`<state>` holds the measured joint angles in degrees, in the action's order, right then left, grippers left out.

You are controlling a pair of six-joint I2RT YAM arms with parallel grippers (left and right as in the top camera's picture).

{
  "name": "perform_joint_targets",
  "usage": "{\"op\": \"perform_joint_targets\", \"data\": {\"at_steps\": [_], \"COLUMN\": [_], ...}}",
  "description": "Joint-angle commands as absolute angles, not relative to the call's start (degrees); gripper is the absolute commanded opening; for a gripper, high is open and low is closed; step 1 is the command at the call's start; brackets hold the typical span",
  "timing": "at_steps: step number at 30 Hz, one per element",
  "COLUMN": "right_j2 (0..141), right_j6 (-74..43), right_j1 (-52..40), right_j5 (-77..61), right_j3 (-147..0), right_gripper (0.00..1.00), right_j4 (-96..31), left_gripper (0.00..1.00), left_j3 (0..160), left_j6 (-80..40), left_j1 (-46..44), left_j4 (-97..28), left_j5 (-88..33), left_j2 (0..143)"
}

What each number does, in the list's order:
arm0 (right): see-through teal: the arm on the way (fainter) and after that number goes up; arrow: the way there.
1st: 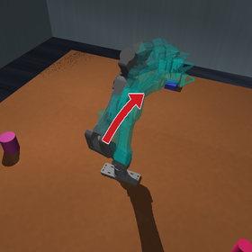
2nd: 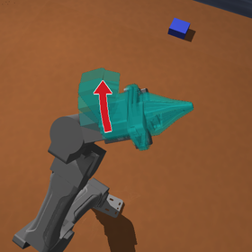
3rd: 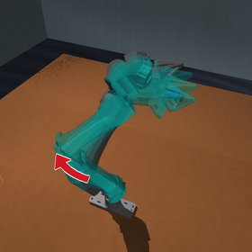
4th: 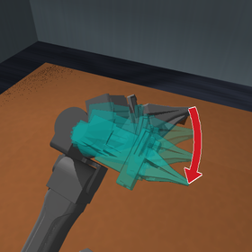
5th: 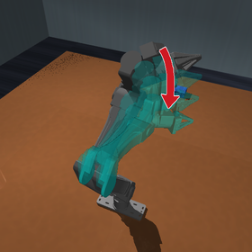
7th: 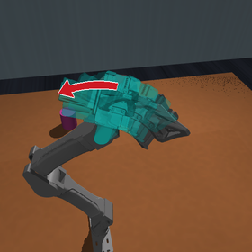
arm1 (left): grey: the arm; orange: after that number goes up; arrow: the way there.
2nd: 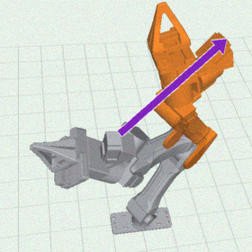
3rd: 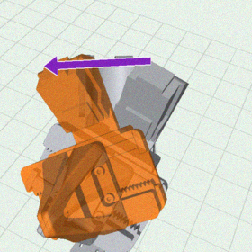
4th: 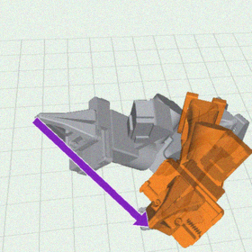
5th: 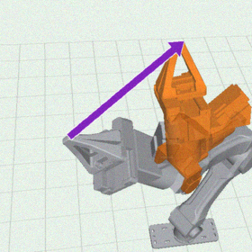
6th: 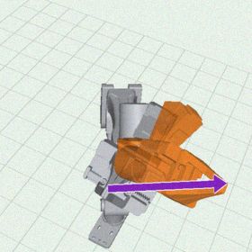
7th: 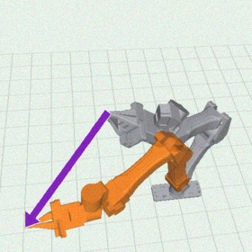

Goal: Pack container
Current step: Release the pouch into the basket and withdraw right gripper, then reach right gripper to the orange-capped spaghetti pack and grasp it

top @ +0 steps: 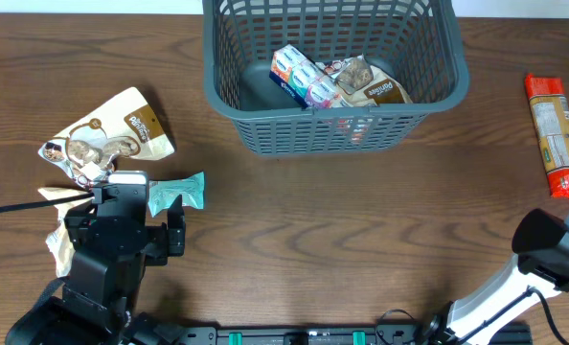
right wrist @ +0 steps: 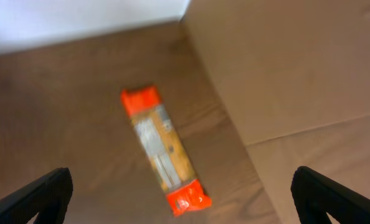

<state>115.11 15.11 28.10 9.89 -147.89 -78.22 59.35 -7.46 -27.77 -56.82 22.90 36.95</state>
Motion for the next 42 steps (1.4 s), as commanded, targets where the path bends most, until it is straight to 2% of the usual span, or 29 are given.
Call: {"op": "perform_joint_targets", "data": {"at_steps": [1, 7, 13, 17, 26, 42], "right_j2": [115.52, 115.52, 117.34, 120.03, 121.36, 127.66], "right_j6": [31.92, 42.59, 39.31, 38.59, 37.87, 31.7], "right_j1": [28.84, 29.95, 34.79, 39.07, 43.48, 37.01], "right_j5": [2.76, 3.2, 6.42, -1.08, -3.09, -4.12], "right_j3": [-143.0, -129.51, -115.66, -114.93, -114.96, -115.09], "right_gripper": [0.99, 0.98, 0.98, 0.99, 0.99, 0.99], "right_j4": [-78.54, -78.72, -69.56, -69.12, -65.32, -52.9], "left_gripper": [0.99, 0.99, 0.99, 0.99, 0.99, 0.99], "left_j3": [60.07, 60.07, 60.07, 60.07, 60.07, 60.07], "left_j6": [-7.53, -7.53, -7.51, -7.53, -7.53, -7.53], "left_j1": [-27.83, -27.83, -27.83, -27.83, -27.83, -27.83], "left_j4": [-56.97, -56.97, -56.97, -56.97, -56.97, -56.97], "left_j5": [23.62, 23.64, 23.64, 23.64, 23.64, 23.64], "left_j2": [36.86, 36.86, 36.86, 36.86, 36.86, 36.86]}}
